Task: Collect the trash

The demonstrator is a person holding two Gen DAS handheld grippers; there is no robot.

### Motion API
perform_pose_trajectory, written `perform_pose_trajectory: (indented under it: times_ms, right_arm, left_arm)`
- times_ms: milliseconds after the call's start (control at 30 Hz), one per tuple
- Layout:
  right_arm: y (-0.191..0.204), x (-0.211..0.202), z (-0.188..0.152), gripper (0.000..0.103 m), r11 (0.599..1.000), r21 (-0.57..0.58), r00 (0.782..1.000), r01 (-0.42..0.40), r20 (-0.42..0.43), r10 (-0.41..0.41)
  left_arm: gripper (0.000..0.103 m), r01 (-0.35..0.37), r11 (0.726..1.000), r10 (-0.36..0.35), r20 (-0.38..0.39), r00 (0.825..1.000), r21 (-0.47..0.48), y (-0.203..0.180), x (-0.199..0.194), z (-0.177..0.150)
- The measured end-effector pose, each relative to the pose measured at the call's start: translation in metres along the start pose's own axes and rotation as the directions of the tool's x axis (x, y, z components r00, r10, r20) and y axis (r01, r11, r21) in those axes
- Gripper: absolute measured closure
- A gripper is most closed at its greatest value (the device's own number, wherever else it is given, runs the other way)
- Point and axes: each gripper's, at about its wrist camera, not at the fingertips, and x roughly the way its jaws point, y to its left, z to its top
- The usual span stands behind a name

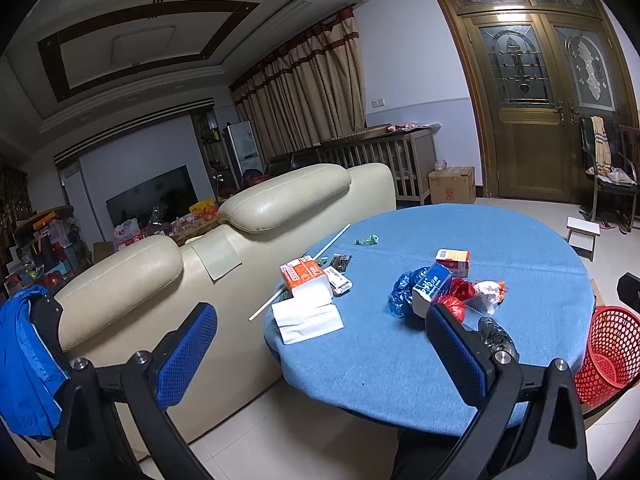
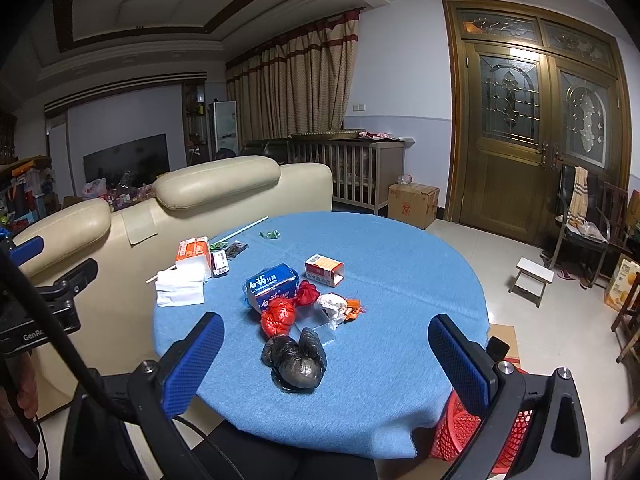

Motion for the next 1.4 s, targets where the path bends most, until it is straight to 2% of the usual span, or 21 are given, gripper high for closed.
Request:
perform_pose_trajectory:
  times_ms: [200,433,700,833,967,1100,1167,1300,1367,1400]
  right_arm:
    - [0.003,0.003,0.0,0.0,1.0,-0.018,1.0,0.007,0.003,-0.007]
    - [-0.001,0.018,-0.003,0.0,1.0,0.02,0.999,-0.014,-0.039,0.015]
    - [-0.015,0.063,-0.015,0.0,0.995,0.083,0.991,-0.051,-0.123,0.061]
    - [-0.024,0.097,-0.028,0.0,0.987,0.123,0.977,-0.101,-0.176,0.121]
    - [-0.024,0.136,-0.043,0.0,0.967,0.191,0.951,-0.169,-0.225,0.211]
    - [-0.017,0.175,-0.053,0.003,0.947,0.222,0.907,-0.232,-0.302,0.293]
    - [-0.013,0.193,-0.056,0.011,0.941,0.232,0.883,-0.246,-0.347,0.316]
    - [-0.006,0.23,-0.063,0.017,0.935,0.242,0.841,-0.26,-0.42,0.342]
    - [-0.004,0.245,-0.069,0.026,0.929,0.25,0.811,-0.272,-0.46,0.361]
    - [-0.005,0.252,-0.072,0.027,0.926,0.257,0.797,-0.275,-0.478,0.369]
  left_arm:
    - [0.0,0.005,1.0,-0.005,-0.004,1.0,0.002,-0.002,0.004,0.0]
    - [0.0,0.011,1.0,-0.011,-0.029,1.0,0.005,-0.01,0.023,0.001]
    - [0.0,0.029,1.0,-0.028,-0.113,0.993,0.01,-0.023,0.076,-0.002]
    - [0.0,0.05,0.999,-0.049,-0.189,0.981,-0.004,-0.025,0.117,-0.011]
    - [0.0,0.08,0.997,-0.082,-0.264,0.961,-0.019,-0.028,0.157,-0.026]
    - [0.0,0.124,0.992,-0.127,-0.325,0.937,-0.029,-0.031,0.193,-0.035]
    - [0.0,0.151,0.988,-0.152,-0.341,0.928,-0.03,-0.034,0.208,-0.033]
    - [0.0,0.241,0.97,-0.238,-0.353,0.905,-0.036,-0.045,0.232,-0.021]
    - [0.0,0.291,0.957,-0.277,-0.37,0.887,-0.019,-0.06,0.248,-0.013]
    - [0.0,0.317,0.948,-0.299,-0.376,0.877,-0.014,-0.066,0.255,-0.01]
